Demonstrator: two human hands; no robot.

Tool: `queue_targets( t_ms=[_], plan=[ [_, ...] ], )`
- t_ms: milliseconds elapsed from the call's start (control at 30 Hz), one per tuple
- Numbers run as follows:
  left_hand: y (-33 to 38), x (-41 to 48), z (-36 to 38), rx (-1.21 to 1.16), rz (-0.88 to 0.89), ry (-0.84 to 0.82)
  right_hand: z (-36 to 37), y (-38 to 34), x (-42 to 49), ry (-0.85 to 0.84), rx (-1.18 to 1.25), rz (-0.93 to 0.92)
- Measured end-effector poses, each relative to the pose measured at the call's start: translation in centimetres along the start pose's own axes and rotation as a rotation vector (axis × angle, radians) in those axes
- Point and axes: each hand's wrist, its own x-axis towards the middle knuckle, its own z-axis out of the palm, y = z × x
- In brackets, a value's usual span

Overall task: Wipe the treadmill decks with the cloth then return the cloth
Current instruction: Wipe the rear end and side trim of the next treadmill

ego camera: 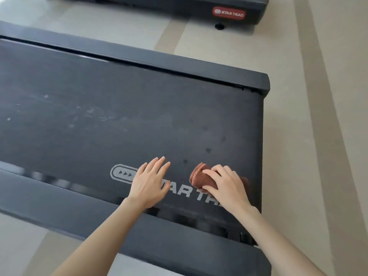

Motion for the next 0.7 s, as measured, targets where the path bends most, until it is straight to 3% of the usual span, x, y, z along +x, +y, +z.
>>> queue_targets(
  t_ms=[133, 300, 567, 700],
  plan=[
    [-3.1, 3.1, 2.9, 0.03, -0.007, 0.101, 3.7, 0.0, 2.2, 0.102, -0.02, -0.043],
    [-4.8, 4.7, 5.7, 0.037, 0.063, 0.137, 7.3, -0.3, 1.7, 0.375, -0.065, -0.06],
    [-5.7, 4.7, 5.7, 0.008, 0.102, 0.125, 8.7, -0.4, 1.8, 0.404, -0.088, -0.311],
    [-6.0, 5.0, 6.1, -0.045, 0.092, 0.153, 8.0, 0.4, 9.5, 0.464, -0.061, -0.253]
  ],
)
